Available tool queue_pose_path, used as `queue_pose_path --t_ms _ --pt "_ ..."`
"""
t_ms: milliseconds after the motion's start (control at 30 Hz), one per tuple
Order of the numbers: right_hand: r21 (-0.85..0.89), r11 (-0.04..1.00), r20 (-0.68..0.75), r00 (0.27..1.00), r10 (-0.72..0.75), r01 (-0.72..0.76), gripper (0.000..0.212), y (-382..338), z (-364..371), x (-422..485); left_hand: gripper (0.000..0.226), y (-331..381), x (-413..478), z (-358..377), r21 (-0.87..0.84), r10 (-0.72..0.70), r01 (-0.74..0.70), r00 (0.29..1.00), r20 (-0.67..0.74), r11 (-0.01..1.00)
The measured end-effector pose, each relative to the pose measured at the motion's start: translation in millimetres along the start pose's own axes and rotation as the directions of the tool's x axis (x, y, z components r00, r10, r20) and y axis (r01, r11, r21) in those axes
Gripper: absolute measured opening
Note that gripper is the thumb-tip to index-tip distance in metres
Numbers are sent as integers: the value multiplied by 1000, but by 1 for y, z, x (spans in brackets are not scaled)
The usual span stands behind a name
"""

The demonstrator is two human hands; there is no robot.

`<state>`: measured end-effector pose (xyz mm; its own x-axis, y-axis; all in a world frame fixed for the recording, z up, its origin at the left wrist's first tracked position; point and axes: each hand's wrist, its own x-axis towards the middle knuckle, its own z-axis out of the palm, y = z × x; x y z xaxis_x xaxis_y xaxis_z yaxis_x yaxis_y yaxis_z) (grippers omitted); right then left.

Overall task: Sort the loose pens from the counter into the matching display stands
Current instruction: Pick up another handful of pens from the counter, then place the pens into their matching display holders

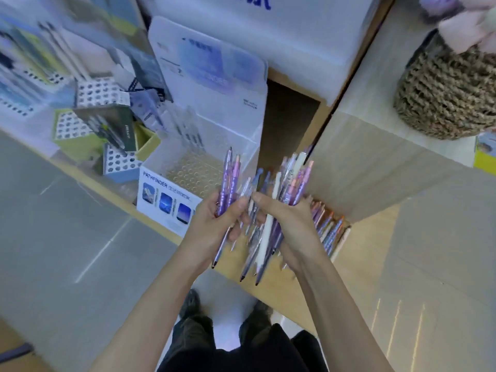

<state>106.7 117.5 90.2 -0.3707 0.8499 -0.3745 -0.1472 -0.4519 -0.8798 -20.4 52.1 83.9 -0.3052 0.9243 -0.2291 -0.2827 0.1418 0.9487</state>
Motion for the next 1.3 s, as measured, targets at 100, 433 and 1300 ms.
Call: queue_pose_path --t_ms 100,433,1300 --pt "-27 1000 17 1000 1 0 16 4 40 2 15 13 -7 -40 -8 26 -27 999 -41 1000" --pt "65 998 194 981 9 -22 28 43 219 10 19 63 -25 -197 -117 22 -37 992 -126 992" --pt "-42 997 188 980 67 -60 21 59 455 134 31 141 83 -432 -64 -77 73 995 -63 995"
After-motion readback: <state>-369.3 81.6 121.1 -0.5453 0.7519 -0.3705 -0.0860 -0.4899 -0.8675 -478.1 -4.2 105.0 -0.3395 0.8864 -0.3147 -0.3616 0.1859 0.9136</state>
